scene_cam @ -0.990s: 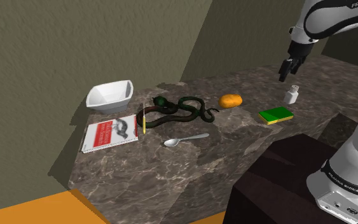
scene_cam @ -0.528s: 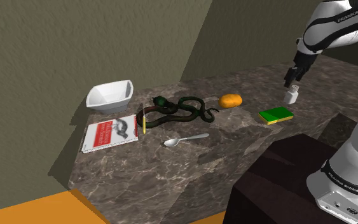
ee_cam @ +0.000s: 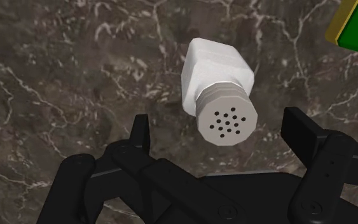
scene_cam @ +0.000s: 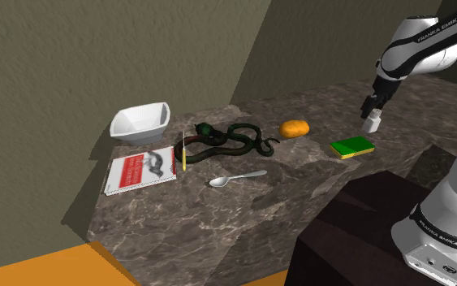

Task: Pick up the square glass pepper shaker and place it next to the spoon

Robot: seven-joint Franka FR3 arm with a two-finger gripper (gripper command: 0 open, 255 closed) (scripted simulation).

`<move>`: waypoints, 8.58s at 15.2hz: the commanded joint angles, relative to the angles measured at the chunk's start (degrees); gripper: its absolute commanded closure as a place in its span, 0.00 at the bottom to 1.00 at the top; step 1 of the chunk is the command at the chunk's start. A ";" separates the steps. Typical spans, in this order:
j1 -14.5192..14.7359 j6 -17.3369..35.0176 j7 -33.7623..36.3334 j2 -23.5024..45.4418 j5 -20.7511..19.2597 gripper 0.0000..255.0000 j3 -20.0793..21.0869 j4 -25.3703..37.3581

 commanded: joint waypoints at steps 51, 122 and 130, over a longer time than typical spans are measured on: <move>-0.39 -26.13 2.84 -11.49 1.11 1.00 7.76 14.68; 25.28 -15.96 66.81 39.26 3.96 1.00 48.77 49.34; 25.46 -12.52 67.58 41.06 3.09 1.00 48.44 47.60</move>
